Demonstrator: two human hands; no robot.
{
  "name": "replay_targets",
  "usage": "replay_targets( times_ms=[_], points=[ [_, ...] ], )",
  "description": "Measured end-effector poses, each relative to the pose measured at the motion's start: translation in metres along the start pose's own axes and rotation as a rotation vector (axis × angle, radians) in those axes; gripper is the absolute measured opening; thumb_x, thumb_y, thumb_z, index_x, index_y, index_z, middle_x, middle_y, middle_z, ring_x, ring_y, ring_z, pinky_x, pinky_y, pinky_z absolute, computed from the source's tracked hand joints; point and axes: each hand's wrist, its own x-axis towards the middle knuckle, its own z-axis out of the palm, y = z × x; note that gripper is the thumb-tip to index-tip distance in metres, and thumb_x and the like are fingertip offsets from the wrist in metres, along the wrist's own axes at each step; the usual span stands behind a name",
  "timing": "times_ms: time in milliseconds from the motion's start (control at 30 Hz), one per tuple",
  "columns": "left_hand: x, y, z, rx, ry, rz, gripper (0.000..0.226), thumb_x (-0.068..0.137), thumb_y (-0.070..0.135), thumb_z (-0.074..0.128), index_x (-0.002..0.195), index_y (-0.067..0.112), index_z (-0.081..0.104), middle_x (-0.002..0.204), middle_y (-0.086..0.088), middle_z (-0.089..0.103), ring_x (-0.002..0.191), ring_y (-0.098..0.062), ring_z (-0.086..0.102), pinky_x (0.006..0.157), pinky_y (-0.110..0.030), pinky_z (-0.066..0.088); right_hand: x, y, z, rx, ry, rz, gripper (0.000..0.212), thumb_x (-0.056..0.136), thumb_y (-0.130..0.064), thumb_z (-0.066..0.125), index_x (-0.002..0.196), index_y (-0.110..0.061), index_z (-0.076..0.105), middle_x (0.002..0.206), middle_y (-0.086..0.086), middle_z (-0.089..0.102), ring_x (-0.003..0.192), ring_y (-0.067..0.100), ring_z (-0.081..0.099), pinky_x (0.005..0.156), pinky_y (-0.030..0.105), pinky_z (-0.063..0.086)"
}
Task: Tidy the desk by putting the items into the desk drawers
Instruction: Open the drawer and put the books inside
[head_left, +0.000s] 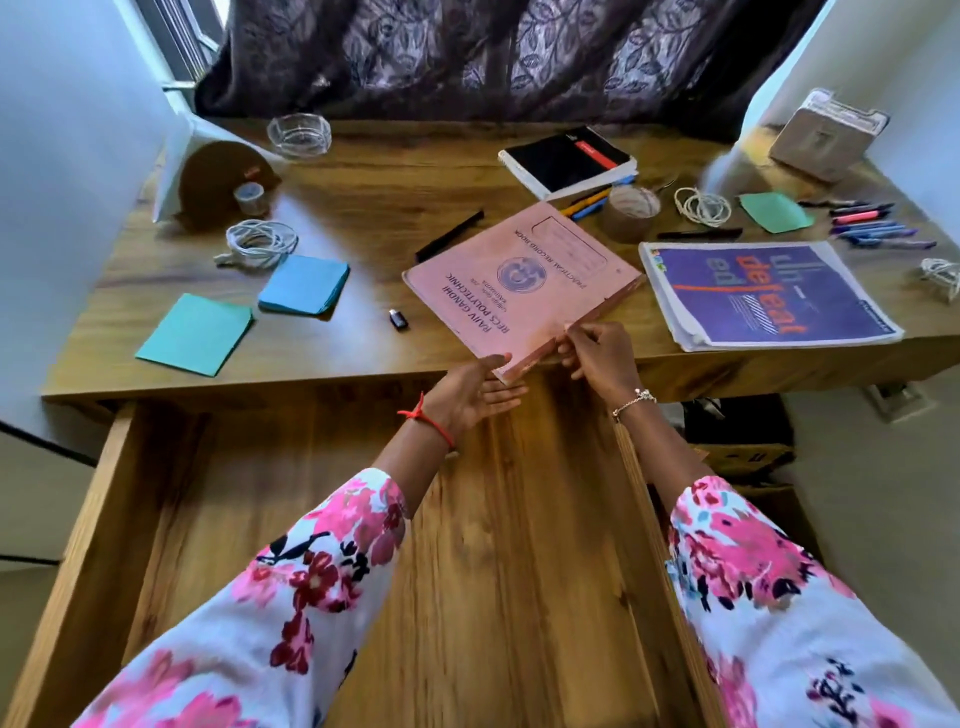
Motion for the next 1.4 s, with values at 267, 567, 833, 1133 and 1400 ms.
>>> replay_targets(
  times_ms=[267,567,833,1133,1400],
  points=[
    [0.018,-0.005,0.006,-0.027,0.059,0.019,0.018,0.091,0.018,0.057,0.095,0.000,0.056,0.059,-0.011,0.070,0.053,-0.017,0.069,0.057,-0.027,0.057,0.016,0.007,-0.003,0.129,-0.021,0.024,0.027,0.093,-0.022,0.051,0.092,0.001,0.065,0.074,0.011,0.065,0.051,0.015,0.056,0.046,0.020,0.046],
    [-0.002,-0.013,0.002,-0.177,-0.009,0.150,0.021,0.084,-0.003,0.058,0.104,0.001,0.053,0.096,-0.019,0.067,0.069,-0.023,0.072,0.063,-0.023,0.059,0.036,0.011,-0.023,0.051,0.238,0.010,0.025,0.088,-0.023,0.059,0.104,-0.004,0.064,0.108,0.001,0.062,0.095,0.011,0.057,0.065,0.008,0.040],
    [-0.013,-0.015,-0.015,-0.137,-0.045,0.258,0.068,0.079,-0.012,0.059,0.134,0.017,0.034,0.102,-0.019,0.070,0.081,-0.036,0.071,0.061,-0.028,0.059,0.085,0.007,-0.039,-0.293,-0.048,0.091,0.051,0.085,-0.033,0.061,0.129,-0.011,0.047,0.134,0.012,0.051,0.122,0.030,0.049,0.093,0.036,0.048],
    [-0.029,-0.010,-0.044,-0.124,-0.219,0.269,0.089,0.064,-0.015,0.064,0.132,0.036,0.036,0.124,-0.021,0.056,0.087,-0.047,0.066,0.064,-0.035,0.060,0.099,-0.006,-0.050,-0.236,-0.130,0.242,0.046,0.087,-0.047,0.053,0.103,-0.004,0.062,0.105,0.010,0.064,0.089,0.023,0.059,0.062,0.024,0.040],
    [-0.081,-0.011,-0.115,0.039,-0.306,0.294,0.086,0.062,-0.002,0.072,0.134,0.030,0.038,0.122,-0.008,0.065,0.083,-0.038,0.069,0.072,-0.038,0.058,0.079,-0.018,-0.053,0.281,-0.432,0.386,0.040,0.084,-0.047,0.058,0.109,-0.016,0.059,0.103,0.006,0.062,0.091,0.018,0.061,0.078,0.032,0.051]
  ],
)
